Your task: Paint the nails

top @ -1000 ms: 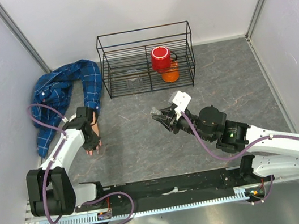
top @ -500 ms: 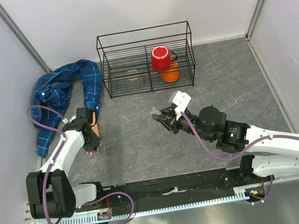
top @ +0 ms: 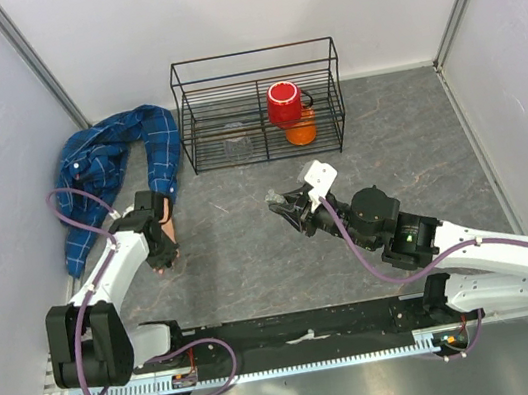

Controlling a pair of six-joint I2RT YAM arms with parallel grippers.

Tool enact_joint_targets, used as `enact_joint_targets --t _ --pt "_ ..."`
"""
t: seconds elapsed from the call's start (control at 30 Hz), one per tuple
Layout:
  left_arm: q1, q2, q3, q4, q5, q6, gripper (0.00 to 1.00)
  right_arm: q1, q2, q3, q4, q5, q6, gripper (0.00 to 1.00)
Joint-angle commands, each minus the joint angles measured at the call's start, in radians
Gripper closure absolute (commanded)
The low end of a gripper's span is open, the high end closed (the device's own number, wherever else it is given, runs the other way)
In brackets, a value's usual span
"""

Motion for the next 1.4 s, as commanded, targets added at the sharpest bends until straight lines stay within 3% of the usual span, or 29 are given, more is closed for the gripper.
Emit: enact_joint_targets --t 0.0,1.37 --pt "0.006 -0.022 0.001 -0.007 0.012 -0.042 0.98 -0.005 -0.008 0.017 0.038 -0.011 0.012 1.00" --pt "0.032 0.030 0.062 0.042 -0.036 0.021 0.98 -0.005 -0.002 0.023 0.034 -0.008 0.010 1.00"
